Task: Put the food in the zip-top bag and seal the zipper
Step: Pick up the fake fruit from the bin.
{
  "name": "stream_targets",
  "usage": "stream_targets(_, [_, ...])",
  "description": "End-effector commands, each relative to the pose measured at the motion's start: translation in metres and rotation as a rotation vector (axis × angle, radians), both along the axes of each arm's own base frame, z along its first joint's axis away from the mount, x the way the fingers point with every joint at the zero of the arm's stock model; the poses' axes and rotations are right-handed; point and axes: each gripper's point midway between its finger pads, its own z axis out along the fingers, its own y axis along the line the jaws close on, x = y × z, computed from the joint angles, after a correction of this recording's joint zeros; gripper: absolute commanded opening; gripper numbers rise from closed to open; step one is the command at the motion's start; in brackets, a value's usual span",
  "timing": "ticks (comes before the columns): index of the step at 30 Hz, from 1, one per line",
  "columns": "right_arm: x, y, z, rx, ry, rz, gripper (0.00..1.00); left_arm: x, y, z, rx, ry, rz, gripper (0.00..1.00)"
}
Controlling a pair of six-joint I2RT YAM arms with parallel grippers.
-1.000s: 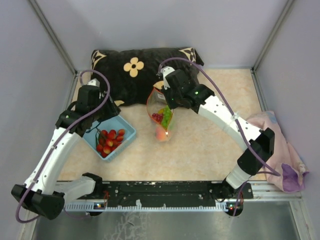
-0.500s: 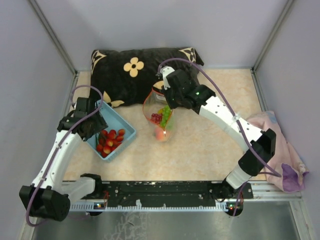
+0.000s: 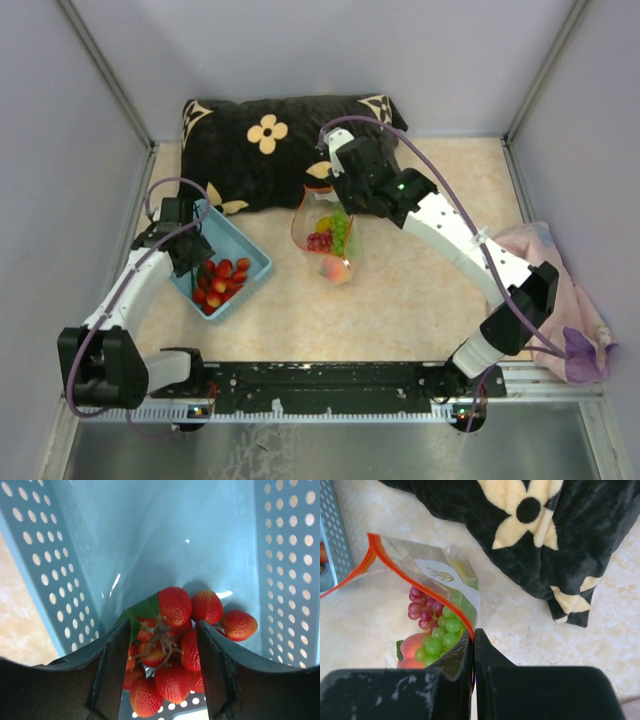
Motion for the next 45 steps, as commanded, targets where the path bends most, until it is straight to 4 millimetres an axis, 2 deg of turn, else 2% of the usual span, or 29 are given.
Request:
stream_targets(1, [0.002, -0.006, 0.058, 0.061, -0.147, -0.016, 0.0, 0.017, 0.006, -0.01, 0.003, -0.035, 0.024, 0.6])
stream_targets(5, [0.003, -0.007, 0.057, 0.055, -0.15, -0.023, 0.0, 0.016, 0.005, -0.026, -0.01, 0.001, 0.022, 0.54])
stream_targets(8, [0.004, -0.007, 0.056, 0.053, -0.151, -0.022, 0.0, 0.016, 0.001, -0.036, -0.029, 0.017, 0.013, 0.42])
stream_targets(12, [0.004, -0.006, 0.053, 0.048, -0.148, -0.023, 0.0, 0.016, -0.004, -0.039, -0.051, 0.026, -0.002, 0.18])
stream_targets(14, [0.004, -0.006, 0.054, 0.048, -0.149, -0.022, 0.0, 0.017, -0.004, -0.034, -0.049, 0.018, -0.004, 0.03])
stream_targets(15, [0.004, -0.006, 0.054, 0.048, -0.15, -0.025, 0.0, 0.018, -0.004, -0.028, -0.048, 0.004, -0.008, 0.0])
stream_targets(21, [0.005, -0.004, 0.059, 0.051, -0.167, -0.026, 0.0, 0.028, -0.004, 0.029, -0.036, -0.144, -0.05, 0.0])
stream_targets(27, [0.005, 0.0, 0.062, 0.054, -0.182, -0.025, 0.0, 0.036, -0.017, 0.093, -0.06, -0.328, -0.158, 0.0])
stream_targets(34, [0.006, 0.008, 0.059, 0.052, -0.182, -0.024, 0.0, 0.036, -0.045, 0.164, -0.104, -0.57, -0.349, 0.0])
stream_targets(38, [0.005, 0.014, 0.058, 0.054, -0.186, -0.015, 0.0, 0.033, -0.067, 0.214, -0.135, -0.751, -0.485, 0.0])
stream_targets(45, [0.0, 0.027, 0.058, 0.07, -0.181, 0.011, 0.0, 0.01, -0.115, 0.288, -0.226, -1.038, -0.783, 0.0])
